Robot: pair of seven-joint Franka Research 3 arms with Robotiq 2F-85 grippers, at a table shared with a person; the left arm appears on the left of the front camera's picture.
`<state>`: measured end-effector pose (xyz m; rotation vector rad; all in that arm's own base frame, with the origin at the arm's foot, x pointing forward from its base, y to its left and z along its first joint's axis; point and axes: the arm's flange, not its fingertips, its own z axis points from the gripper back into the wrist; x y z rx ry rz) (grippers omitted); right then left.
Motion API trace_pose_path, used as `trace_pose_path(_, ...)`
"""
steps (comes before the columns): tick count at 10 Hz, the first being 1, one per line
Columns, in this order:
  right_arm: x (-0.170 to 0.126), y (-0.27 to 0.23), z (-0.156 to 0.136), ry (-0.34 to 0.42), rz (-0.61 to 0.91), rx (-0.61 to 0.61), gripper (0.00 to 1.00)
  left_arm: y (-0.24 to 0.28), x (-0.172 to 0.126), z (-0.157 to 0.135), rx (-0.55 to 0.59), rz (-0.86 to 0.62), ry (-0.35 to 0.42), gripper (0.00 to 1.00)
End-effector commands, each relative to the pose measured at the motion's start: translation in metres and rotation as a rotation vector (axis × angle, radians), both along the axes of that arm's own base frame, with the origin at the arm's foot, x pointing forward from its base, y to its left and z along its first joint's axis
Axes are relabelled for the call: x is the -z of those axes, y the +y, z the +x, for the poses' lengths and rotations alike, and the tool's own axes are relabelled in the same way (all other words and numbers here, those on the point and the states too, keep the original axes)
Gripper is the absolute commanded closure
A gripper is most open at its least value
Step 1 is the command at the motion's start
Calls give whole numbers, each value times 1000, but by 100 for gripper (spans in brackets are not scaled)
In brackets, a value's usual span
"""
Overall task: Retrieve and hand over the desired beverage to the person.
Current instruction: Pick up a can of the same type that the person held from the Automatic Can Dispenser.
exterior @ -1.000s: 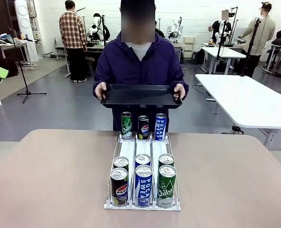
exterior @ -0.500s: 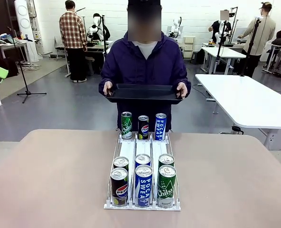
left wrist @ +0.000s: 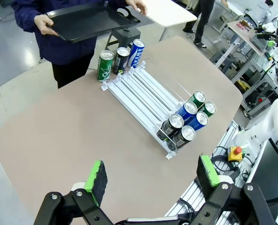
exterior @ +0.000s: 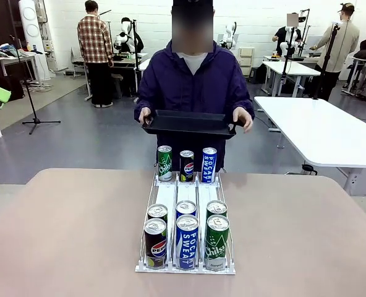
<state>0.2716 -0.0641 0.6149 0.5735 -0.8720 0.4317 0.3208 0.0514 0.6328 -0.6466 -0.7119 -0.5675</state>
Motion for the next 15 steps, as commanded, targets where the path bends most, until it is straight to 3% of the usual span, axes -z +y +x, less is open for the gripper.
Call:
trace_pose_path(1,0,1,2,-3,11,-19,0,1,0,2,19,-11,-15,0)
trace_pose_path(15,0,1,2,-3,11,-19,0,1,0,2,19,-11,-15,0)
